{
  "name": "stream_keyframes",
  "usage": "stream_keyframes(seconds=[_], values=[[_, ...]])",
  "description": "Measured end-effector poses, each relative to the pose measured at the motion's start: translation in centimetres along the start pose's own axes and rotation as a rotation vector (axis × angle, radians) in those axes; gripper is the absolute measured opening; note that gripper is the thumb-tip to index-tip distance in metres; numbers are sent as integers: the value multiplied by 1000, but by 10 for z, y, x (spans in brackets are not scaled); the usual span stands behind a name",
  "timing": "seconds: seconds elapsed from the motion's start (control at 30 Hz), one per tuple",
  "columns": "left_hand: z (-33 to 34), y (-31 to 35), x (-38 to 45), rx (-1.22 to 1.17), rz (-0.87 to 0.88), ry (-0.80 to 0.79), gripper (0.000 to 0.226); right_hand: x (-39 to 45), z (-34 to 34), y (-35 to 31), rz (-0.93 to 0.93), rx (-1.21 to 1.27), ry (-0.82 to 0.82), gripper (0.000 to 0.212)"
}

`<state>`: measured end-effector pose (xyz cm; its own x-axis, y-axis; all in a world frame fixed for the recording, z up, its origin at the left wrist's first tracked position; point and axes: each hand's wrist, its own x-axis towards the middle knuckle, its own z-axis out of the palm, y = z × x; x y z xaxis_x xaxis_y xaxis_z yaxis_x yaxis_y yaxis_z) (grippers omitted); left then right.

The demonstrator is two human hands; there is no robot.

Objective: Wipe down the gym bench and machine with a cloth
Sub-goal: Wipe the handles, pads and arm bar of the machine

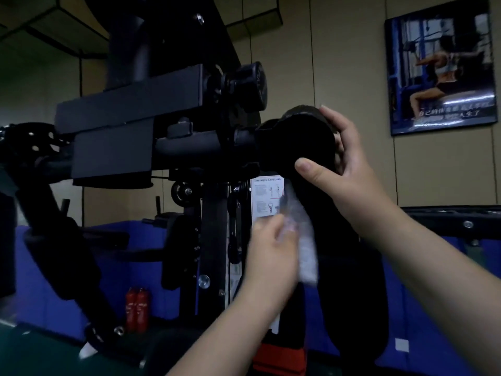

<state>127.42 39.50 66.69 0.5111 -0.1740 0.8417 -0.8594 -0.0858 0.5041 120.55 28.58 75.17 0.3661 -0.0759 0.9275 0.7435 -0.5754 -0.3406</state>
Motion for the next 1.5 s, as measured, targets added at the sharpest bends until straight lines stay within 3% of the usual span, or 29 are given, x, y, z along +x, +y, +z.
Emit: stream_keyframes(seconds=[0.13,0.23,0.3,0.43,0.57,0.63,0.7,0.77,0.83,0.93,1.0,1.13,1.2,1.37,1.5], values=[[17,-20,-29,167,69,-111,19,-1,-3,0,26,25,-18,74],[5,-38,-23,240,17,-19,18,0,-4,0,32,23,-25,74],[1,-28,-28,189,97,64,22,0,-4,0,35,23,-31,75],[9,-23,-49,209,303,-89,26,-1,-6,-1,48,7,-60,77],[2,-27,-32,263,243,48,23,-7,-14,1,88,2,-102,80],[3,-25,-24,337,298,35,27,-14,-17,3,102,-3,-112,80],[5,-36,-18,417,221,-27,22,-23,-19,6,116,5,-99,79],[2,-44,-9,331,-24,-40,18,-32,-20,10,124,-46,-93,74],[-4,-36,1,170,-136,33,26,-41,-23,15,121,-126,-117,70],[-5,2,16,-221,-140,114,30,-49,-25,21,115,-171,-121,68],[1,22,19,-325,-65,129,23,-51,-24,22,102,-177,-98,62],[13,17,-1,-82,-110,50,15,-53,-22,27,93,-169,-58,53],[14,7,-9,-111,-187,-21,21,-54,-21,29,83,-178,-60,52],[12,46,-1,-289,-151,174,23,-54,-22,37,55,-180,-63,57],[24,39,-13,-98,-27,175,14,-52,-25,36,84,-36,-43,45]])
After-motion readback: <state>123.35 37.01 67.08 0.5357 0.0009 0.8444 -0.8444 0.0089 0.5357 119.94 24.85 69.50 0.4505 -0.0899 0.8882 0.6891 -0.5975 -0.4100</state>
